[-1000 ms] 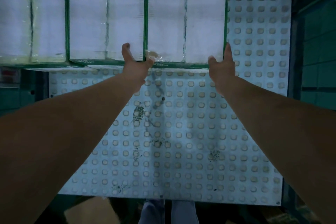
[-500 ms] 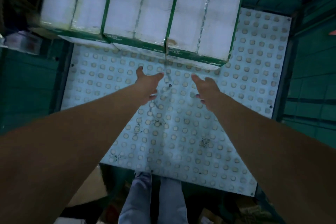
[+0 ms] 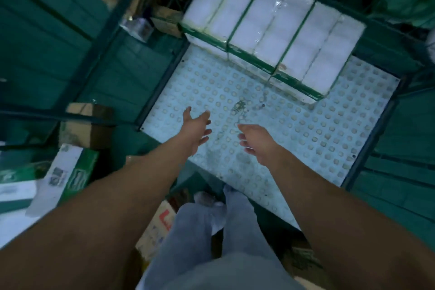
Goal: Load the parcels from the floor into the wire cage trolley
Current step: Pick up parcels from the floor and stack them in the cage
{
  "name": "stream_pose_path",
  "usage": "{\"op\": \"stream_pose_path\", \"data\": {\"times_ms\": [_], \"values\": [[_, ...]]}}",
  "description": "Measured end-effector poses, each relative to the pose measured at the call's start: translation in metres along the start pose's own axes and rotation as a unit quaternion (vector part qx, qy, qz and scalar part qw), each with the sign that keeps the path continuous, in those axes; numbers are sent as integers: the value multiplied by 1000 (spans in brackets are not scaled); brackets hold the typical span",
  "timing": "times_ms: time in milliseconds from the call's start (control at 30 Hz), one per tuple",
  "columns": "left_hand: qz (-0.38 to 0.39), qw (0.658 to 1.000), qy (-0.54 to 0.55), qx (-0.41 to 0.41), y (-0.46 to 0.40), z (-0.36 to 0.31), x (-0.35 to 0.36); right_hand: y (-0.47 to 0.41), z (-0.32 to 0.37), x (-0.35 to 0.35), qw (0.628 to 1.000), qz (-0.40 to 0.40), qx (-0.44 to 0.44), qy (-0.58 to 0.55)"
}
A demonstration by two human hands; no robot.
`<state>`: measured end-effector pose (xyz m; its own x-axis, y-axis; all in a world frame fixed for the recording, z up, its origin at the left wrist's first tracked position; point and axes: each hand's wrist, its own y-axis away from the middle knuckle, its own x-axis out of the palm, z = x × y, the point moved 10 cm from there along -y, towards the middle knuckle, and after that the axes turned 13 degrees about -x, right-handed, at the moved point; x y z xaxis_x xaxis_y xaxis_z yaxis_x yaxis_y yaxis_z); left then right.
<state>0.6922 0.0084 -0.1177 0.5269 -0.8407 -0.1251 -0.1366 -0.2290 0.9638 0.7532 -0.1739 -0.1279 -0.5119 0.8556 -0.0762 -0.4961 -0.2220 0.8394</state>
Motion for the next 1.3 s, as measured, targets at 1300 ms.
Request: {"op": "stream_pose_path", "data": {"times_ms": [1300], "values": [[-118,742,660,-19,195,452,-471,335,-53,564,708,338,-200,587]]}}
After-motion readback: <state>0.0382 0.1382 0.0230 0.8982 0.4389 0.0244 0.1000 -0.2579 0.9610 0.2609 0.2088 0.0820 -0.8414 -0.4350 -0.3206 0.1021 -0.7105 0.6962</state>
